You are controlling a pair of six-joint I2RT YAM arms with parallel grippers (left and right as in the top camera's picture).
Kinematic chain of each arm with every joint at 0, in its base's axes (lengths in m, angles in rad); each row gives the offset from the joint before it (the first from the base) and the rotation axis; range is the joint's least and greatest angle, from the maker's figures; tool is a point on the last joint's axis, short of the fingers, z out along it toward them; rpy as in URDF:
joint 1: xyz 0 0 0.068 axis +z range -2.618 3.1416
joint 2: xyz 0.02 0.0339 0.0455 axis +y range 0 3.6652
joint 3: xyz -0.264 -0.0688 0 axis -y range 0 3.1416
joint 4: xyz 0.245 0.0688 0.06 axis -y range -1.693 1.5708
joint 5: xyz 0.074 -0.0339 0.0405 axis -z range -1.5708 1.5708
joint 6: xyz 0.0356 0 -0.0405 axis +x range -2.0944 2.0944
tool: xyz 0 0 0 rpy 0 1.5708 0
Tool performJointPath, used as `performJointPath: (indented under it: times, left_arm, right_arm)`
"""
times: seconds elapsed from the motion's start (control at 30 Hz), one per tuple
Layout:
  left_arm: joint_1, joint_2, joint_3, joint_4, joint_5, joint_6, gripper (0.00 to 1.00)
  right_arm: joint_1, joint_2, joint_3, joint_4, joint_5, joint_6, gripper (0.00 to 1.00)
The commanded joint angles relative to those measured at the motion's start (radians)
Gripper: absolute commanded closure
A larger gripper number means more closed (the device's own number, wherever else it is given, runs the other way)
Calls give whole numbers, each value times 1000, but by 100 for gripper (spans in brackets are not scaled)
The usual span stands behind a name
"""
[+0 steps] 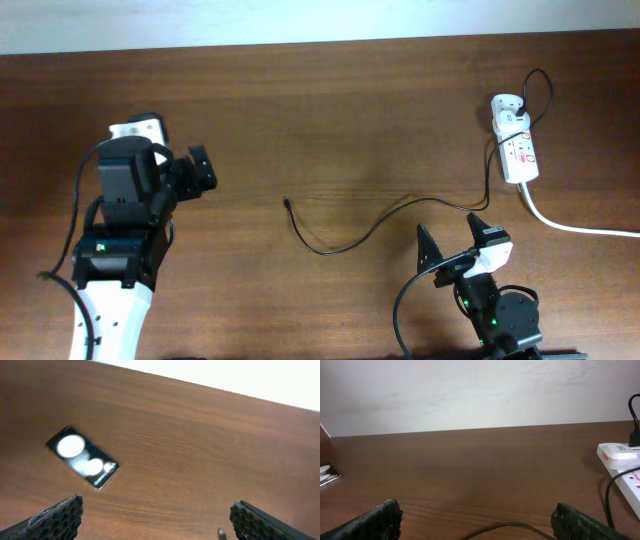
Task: Plug charger to phone and switch on socket
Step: 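Move the left gripper over the black phone and lower toward it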
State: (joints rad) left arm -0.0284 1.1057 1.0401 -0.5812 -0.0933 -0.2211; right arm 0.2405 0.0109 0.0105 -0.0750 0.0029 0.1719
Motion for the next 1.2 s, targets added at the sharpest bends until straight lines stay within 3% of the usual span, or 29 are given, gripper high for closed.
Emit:
performJointPath:
  times: [0.0, 0.13, 0.23, 0.37, 0.53, 0.8, 1.17]
  left_arm:
    - [5, 34, 49, -18, -130, -187, 1]
    - [9, 195, 232, -182, -222, -249, 1]
    - [74, 433, 502, -391, -215, -324, 1]
    - [150, 660, 706, -501, -141, -348, 1]
    - [209, 800, 724, -489, -135, -476, 1]
    - [228, 958, 724, -455, -142, -580, 1]
    - [296, 1098, 724, -376, -94, -578, 1]
  right_arm:
    - [-6, -7, -5, -7, 2, -10, 1]
    - [-6, -7, -5, -7, 2, -10, 1]
    - [-6, -7, -5, -7, 2, -10, 1]
    - [-6, -7, -5, -7, 2, -10, 1]
    - [-6, -7, -5, -7, 2, -11, 1]
    - [-6, -7, -5, -7, 2, -10, 1]
    - [-6, -7, -5, -7, 2, -10, 1]
